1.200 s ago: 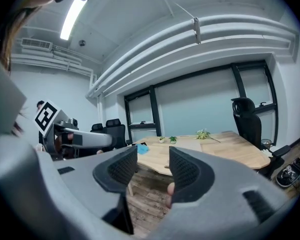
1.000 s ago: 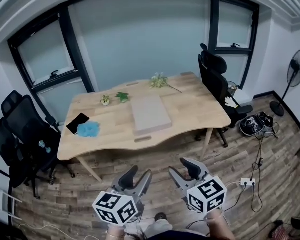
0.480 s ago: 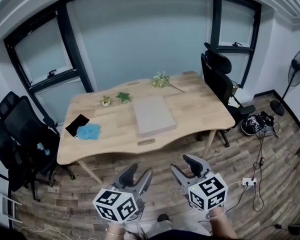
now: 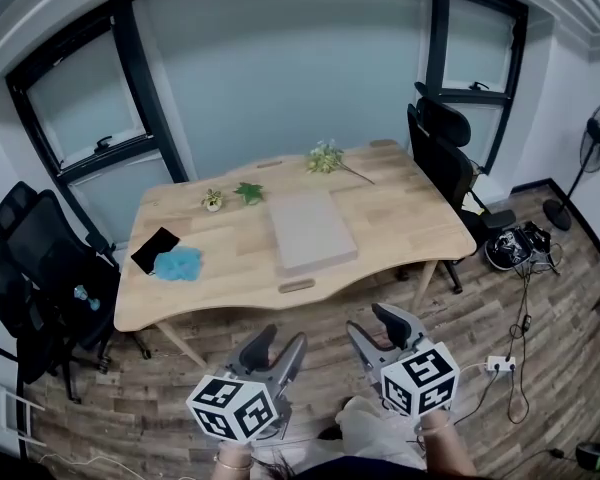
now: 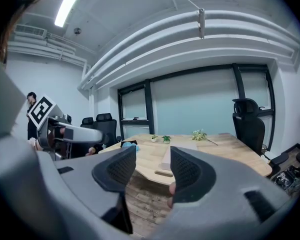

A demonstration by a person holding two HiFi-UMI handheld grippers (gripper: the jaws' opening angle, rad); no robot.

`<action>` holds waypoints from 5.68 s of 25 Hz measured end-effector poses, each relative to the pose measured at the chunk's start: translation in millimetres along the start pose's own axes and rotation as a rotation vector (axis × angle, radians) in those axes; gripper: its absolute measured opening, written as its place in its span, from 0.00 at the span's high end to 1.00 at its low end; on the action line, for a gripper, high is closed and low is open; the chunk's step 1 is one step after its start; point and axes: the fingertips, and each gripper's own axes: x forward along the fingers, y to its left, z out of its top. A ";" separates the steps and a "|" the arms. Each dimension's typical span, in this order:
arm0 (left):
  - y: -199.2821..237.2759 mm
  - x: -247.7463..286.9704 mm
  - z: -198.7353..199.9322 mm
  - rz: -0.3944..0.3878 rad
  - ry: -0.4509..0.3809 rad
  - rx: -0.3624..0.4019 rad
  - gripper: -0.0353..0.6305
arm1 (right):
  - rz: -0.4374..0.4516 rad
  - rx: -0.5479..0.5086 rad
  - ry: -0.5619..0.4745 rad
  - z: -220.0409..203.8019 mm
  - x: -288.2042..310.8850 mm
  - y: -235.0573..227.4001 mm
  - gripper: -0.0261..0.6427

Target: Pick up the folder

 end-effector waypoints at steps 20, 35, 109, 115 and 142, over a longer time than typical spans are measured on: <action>39.3 71.1 18.1 0.056 0.009 -0.004 0.62 | 0.034 -0.014 0.019 5.5 64.5 -56.2 0.68; 74.6 140.9 38.1 0.086 0.023 -0.008 0.62 | 0.081 -0.049 0.049 12.8 125.7 -103.4 0.68; 317.1 331.7 -1.8 0.155 0.335 -0.301 0.59 | 0.045 0.107 0.415 -66.5 379.5 -272.7 0.68; 335.8 344.0 -11.9 0.143 0.371 -0.358 0.58 | 0.012 0.123 0.448 -75.1 395.7 -282.8 0.68; 372.4 368.4 -83.3 0.258 0.455 -0.661 0.53 | 0.116 0.475 0.566 -142.1 434.2 -312.5 0.67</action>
